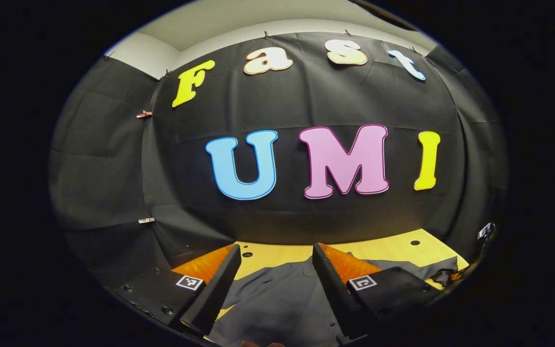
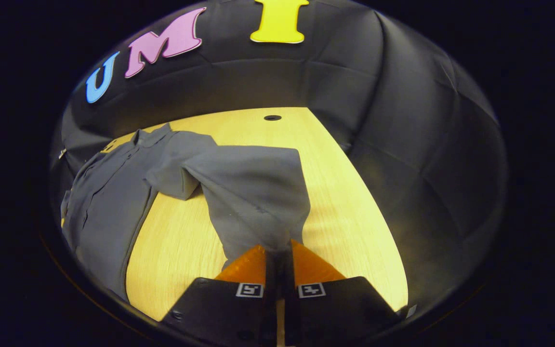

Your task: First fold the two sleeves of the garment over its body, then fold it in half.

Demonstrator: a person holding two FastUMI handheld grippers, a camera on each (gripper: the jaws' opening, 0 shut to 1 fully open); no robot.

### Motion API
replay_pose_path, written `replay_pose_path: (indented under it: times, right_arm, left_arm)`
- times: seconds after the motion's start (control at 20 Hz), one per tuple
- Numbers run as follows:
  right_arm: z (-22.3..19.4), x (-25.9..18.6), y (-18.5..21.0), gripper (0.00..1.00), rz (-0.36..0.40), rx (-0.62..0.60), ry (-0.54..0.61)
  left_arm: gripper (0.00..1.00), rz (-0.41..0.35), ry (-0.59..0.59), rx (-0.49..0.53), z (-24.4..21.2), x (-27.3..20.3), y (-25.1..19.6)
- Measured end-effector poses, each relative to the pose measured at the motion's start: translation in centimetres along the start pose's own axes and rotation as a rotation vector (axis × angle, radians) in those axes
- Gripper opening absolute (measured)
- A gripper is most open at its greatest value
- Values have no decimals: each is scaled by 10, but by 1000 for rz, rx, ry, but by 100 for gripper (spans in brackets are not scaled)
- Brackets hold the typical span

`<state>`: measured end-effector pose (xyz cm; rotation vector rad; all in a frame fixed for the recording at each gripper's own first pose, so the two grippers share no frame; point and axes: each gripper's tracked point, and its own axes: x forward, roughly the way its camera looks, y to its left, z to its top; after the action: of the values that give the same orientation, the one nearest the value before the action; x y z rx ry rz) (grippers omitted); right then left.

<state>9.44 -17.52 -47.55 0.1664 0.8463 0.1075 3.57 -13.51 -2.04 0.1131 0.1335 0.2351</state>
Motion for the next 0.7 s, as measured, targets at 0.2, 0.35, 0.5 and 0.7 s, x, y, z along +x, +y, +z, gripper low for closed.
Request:
replay_pose_path:
  times: [0.2,0.35,0.5,0.7]
  right_arm:
    - [36,-25,-3,5,-88,-24,-119]
    - [75,-60,3,5,-148,-21,-236]
    - [118,-103,20,5,-209,-38,-356]
    - [174,-148,76,5,-232,-54,-484]
  left_arm:
    - [94,-15,8,-8,-6,4,12]
    - [94,-38,10,-17,-13,12,25]
    - [94,-71,7,-33,-16,23,42]
    - [94,-106,-4,-43,-19,37,77]
